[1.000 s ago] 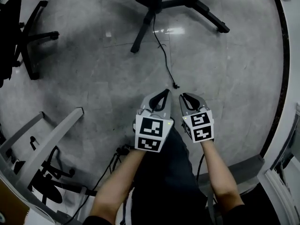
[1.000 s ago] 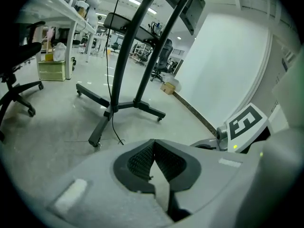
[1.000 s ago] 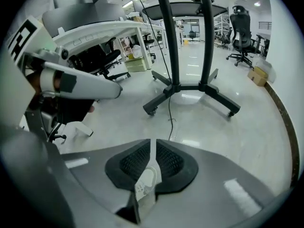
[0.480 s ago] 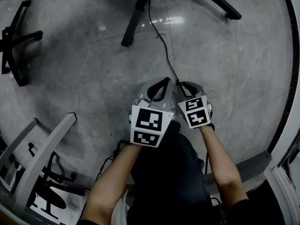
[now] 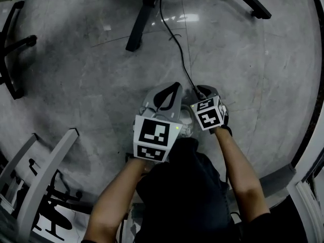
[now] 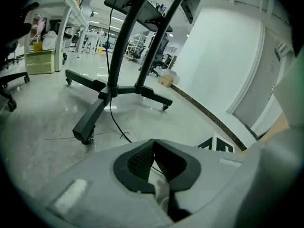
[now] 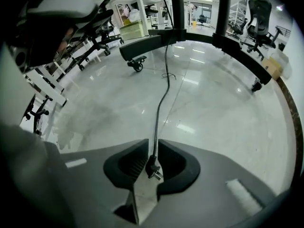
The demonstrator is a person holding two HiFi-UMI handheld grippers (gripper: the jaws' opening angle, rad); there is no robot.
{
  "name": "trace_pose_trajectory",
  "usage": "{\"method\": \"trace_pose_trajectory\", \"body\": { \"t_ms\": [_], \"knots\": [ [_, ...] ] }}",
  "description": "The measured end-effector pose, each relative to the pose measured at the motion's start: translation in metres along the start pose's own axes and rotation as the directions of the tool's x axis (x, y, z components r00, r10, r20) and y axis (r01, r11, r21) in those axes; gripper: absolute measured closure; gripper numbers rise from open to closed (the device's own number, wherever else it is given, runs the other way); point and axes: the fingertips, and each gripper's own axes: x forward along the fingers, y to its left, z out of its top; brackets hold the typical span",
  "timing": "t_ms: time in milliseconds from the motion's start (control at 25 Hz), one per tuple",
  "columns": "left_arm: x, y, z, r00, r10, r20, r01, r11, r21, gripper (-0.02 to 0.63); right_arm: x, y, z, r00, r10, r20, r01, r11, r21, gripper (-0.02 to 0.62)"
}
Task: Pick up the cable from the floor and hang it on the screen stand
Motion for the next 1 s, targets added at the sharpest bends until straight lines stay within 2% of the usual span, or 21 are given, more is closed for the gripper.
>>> {"method": "trace_pose_trajectory", "body": {
  "t_ms": [360, 520, 720, 1000],
  "knots": [
    [0.013, 0.027, -0.008, 1.000, 0.018, -0.004, -0.018, 1.000, 0.005, 0.604, 0.041, -0.001, -0.012, 0.997, 0.017, -0.070, -0.018, 1.000, -0.011, 0.532],
    [0.012, 0.030, -0.015, 1.000, 0.021, -0.015, -0.021, 1.000, -0.004, 0.604, 0.045, -0.003, -0.017, 0.995, -0.019, -0.097, 0.016, 0.999, -0.034, 0.568],
    [0.005, 0.027, -0.013, 0.999, 0.018, -0.026, -0.018, 1.000, 0.003, 0.604, 0.031, -0.005, -0.009, 0.996, -0.052, -0.074, 0.045, 0.995, -0.089, 0.575],
    [-0.022, 0.005, 0.016, 1.000, 0.017, -0.023, -0.017, 0.999, 0.035, 0.604, -0.020, -0.004, 0.010, 0.995, -0.093, -0.029, 0.088, 0.987, -0.136, 0.575]
  ]
}}
